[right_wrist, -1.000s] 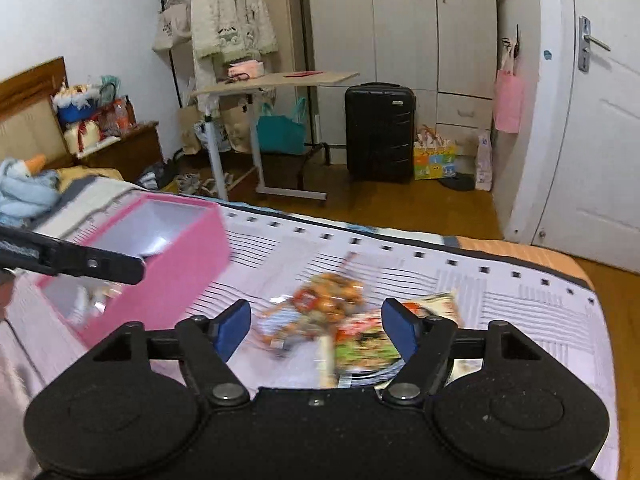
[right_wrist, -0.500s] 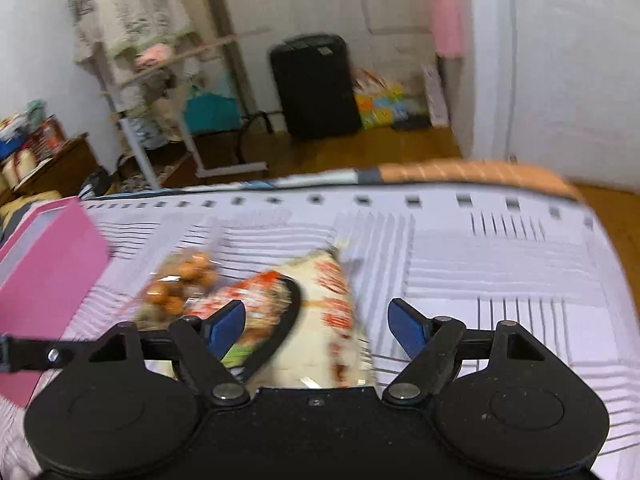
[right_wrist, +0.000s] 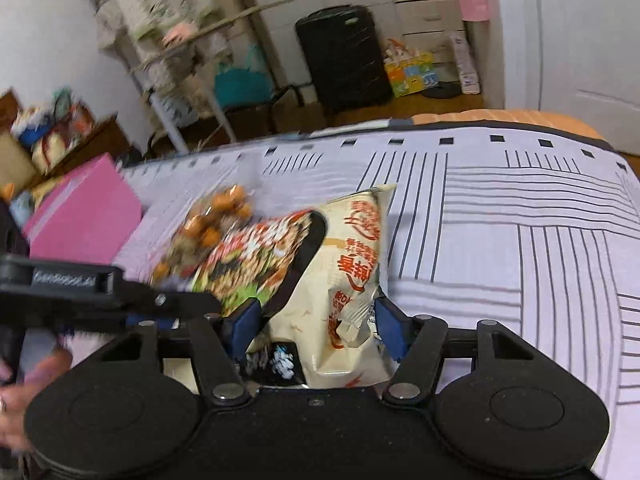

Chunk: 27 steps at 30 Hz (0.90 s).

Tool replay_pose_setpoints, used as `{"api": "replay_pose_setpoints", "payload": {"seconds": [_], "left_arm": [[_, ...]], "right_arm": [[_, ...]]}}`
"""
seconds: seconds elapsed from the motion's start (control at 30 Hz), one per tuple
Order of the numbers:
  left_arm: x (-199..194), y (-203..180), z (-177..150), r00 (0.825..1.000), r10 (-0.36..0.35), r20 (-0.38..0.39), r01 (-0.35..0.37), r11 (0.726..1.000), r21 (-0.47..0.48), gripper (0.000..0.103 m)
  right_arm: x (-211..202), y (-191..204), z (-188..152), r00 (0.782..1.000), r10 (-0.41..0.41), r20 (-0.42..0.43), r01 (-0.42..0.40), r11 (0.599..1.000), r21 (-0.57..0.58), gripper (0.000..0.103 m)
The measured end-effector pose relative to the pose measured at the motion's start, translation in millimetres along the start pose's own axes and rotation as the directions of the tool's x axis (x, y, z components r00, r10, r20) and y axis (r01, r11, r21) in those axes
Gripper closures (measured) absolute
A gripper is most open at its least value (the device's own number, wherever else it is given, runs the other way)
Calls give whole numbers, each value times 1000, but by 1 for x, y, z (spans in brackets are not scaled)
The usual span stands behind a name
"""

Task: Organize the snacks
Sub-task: 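Grasp the cream noodle bag with both grippers, then carry the noodle bag with both grippers into the pink box and release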

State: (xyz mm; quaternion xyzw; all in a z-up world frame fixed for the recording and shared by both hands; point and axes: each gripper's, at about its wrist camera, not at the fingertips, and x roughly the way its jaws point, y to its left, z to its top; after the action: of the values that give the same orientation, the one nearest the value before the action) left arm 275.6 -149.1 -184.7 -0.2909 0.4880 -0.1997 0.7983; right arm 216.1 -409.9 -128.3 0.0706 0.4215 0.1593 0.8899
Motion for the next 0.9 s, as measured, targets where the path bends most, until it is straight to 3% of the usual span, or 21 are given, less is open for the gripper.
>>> {"api": "replay_pose_setpoints", "payload": {"seconds": [0.17,0.4,0.6,0.9], "left_arm": [[-2,-13,-5,999,10,-46,-5,994,110,55],[-21,-33,-16,991,64,-114,-33,967,254,55],[-46,-49,-32,989,128,-76,-93,928,361,55],[-102,-62,-47,989,147,-13,-127,891,436,55]], "right_arm": [[-12,14,-12,997,-19,-75,19,1000,-8,28],[-21,52,-27,985,-124,-120,123,992,-21,19],[-44,80,-34,984,-157,-87,158,987,5,19],[-79,123,-33,979,-199,-42,199,980,12,20]]}}
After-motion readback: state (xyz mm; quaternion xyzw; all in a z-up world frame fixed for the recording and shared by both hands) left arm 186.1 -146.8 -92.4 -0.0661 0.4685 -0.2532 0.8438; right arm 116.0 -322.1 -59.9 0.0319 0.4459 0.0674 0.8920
